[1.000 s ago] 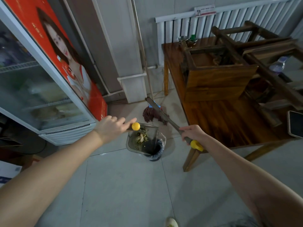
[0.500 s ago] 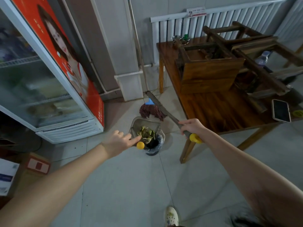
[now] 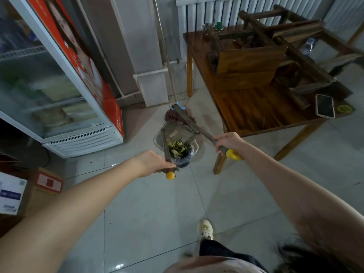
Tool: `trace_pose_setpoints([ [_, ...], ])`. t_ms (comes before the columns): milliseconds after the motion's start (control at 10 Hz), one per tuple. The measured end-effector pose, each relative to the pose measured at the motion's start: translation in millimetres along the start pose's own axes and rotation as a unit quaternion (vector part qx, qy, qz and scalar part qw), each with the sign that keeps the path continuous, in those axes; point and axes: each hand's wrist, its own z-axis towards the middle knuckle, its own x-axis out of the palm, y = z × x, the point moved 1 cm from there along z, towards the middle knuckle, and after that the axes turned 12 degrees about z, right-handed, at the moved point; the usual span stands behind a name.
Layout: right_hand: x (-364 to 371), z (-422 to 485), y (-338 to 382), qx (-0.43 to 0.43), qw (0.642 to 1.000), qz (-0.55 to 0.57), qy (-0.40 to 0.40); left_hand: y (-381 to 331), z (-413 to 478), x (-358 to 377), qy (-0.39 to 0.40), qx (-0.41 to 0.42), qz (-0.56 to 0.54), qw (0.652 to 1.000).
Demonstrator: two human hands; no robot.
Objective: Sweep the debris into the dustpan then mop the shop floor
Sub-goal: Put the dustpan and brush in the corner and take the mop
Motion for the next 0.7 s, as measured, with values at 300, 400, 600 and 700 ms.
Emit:
trace_pose_setpoints([
  [300, 5, -38, -34, -0.012, 1.000, 0.013, -0.010, -47, -4, 0, 0.073, -0.037, -0.146, 0.986],
  [400, 4, -47, -45, -0.023, 0.999, 0.029, -0.018, -51, -14, -9, 0.088, -0.114, -0.221, 0.964],
  [600, -2, -62, -51, -0.031, 0.998, 0.042, -0.031, -57, -10, -4, 0.092, -0.164, -0.267, 0.945],
  [700, -5, -69, -53, -0.034, 0.998, 0.036, -0.041, -60, -11, -11, 0.097, -0.153, -0.242, 0.953],
])
